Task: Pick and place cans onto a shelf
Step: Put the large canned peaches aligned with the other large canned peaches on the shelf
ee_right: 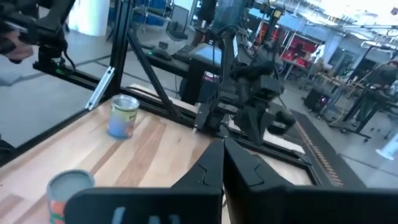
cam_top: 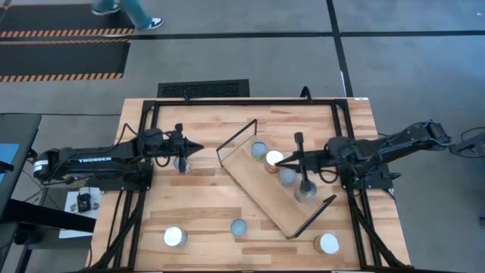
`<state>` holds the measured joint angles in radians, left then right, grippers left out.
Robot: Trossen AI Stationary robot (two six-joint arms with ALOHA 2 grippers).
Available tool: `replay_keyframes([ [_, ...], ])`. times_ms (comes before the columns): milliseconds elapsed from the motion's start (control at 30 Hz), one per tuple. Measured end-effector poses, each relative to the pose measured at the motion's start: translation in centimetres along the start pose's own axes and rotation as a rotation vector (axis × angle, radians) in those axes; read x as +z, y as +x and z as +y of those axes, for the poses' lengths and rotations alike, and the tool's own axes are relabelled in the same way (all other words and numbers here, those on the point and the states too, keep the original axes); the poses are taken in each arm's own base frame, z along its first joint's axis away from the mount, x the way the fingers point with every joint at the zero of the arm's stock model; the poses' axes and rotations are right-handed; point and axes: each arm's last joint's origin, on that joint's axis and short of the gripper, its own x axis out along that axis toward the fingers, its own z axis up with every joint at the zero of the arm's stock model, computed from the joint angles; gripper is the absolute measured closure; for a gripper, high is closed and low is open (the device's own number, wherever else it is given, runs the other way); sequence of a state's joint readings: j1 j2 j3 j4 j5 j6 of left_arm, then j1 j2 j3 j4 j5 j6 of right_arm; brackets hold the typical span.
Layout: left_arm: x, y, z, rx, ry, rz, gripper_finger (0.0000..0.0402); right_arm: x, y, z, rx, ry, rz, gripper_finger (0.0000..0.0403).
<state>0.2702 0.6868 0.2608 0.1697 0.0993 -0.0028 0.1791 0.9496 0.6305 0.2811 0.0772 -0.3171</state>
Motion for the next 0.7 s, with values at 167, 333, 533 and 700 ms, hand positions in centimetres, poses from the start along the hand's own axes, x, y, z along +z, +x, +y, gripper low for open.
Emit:
replay_keyframes([
  [167,1.2,-0.3,-2.1,-0.035,0.025,0.103,0.0401,-0.7,0.1,-0.1,0.014,0.058,0.056,0.0372],
  [333,2.2,-1.1,-4.6,-0.025,0.019,0.186,0.0401,-1.0,0.0,0.8,0.043,0.021,0.087,0.0392],
  [533,2.5,-2.5,-7.6,-0.070,0.005,0.208,0.0401,-1.3,1.0,1.8,0.057,-0.014,0.054,0.0392],
  [700,2.0,-3.2,-9.5,-0.108,-0.004,0.220,0.0401,-1.8,1.8,2.3,0.072,-0.016,0.064,0.0398],
])
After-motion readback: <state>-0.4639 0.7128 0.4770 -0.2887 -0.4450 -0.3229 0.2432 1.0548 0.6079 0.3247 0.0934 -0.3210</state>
